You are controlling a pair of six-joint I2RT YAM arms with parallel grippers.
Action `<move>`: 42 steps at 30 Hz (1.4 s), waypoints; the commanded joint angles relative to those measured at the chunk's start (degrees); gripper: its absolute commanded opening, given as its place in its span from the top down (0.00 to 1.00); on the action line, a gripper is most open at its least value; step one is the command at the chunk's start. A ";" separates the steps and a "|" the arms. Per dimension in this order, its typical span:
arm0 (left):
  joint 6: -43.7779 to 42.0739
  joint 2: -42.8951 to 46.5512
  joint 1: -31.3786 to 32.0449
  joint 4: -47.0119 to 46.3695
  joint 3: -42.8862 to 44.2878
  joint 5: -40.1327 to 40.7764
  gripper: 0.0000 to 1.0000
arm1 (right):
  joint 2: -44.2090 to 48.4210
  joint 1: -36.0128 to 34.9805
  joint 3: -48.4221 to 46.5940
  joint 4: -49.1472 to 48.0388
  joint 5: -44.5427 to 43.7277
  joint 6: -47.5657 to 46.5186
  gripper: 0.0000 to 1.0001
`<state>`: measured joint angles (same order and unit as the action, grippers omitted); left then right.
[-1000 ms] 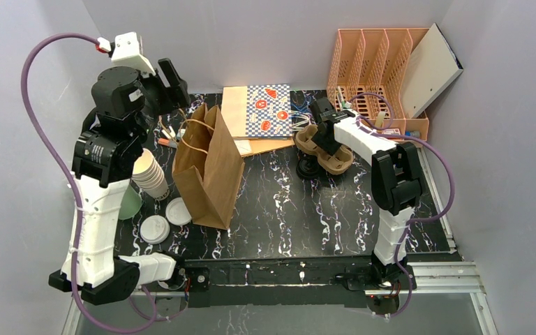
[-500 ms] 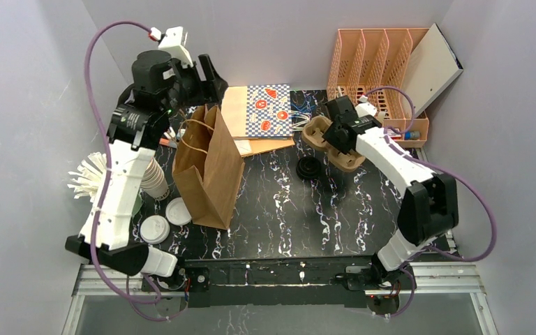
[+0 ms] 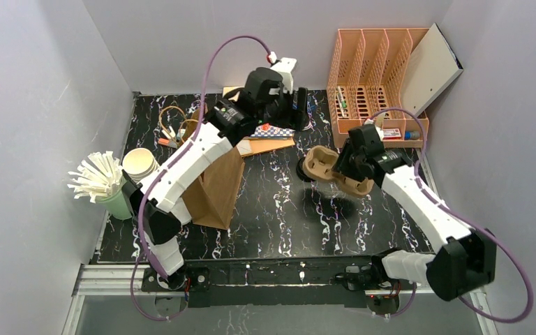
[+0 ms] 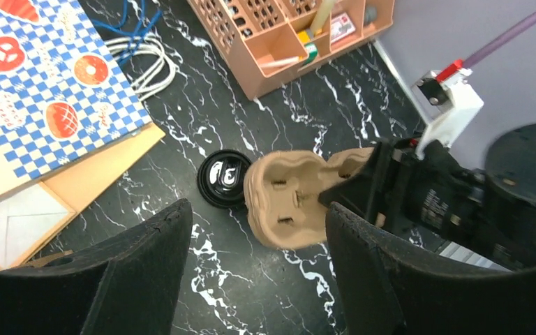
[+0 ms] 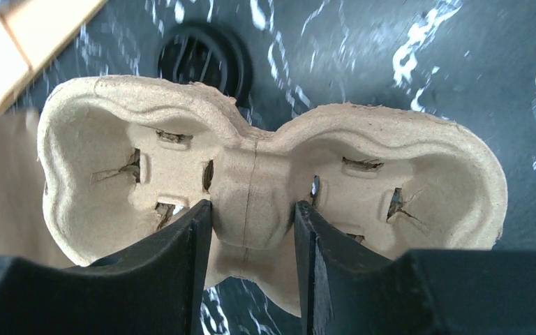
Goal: Pack the takeout coffee
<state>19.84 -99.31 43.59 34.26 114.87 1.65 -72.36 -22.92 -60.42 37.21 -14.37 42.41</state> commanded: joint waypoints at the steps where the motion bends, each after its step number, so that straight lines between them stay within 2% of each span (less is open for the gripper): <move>1: -0.98 0.83 1.90 -1.27 -1.67 5.35 0.32 | 8.01 -0.11 4.61 -1.23 12.98 -7.85 0.50; 4: 1.23 1.16 3.11 -3.47 -6.30 4.93 0.33 | 10.56 -0.03 6.89 -0.65 16.80 -9.04 0.50; 11: 8.99 3.50 11.93 -14.09 -23.72 7.35 0.42 | 11.58 -0.06 12.56 -2.20 15.84 -9.98 0.50; 17: 14.64 4.97 13.73 -18.72 -34.66 14.79 0.57 | 12.14 -0.05 16.91 -5.53 14.72 -9.41 0.50; 21: 17.57 6.29 13.67 -22.67 -41.58 16.81 0.81 | 12.31 -0.02 20.02 -8.17 11.49 -9.52 0.51; 22: 18.55 6.77 13.67 -23.47 -43.05 16.96 0.82 | 12.19 -0.03 20.29 -8.43 11.18 -9.40 0.51; 27: 21.51 9.49 13.62 -27.26 -49.17 16.76 0.84 | 12.53 -0.11 21.47 -11.44 12.90 -11.20 0.48; 35: 21.30 8.30 12.92 -29.02 -51.53 14.92 0.83 | 11.46 -0.18 21.02 -11.59 13.93 -11.74 0.31; 40: 21.41 9.27 12.92 -30.17 -53.46 14.55 0.83 | 11.21 -0.58 19.22 -10.26 16.09 -13.28 0.35; 42: 21.14 10.19 12.88 -29.72 -54.07 15.34 0.83 | 11.28 -2.12 16.86 -7.69 12.63 -13.28 0.39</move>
<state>40.73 -93.10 56.84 5.17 62.08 15.44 -61.54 -23.18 -38.94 27.51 0.19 30.63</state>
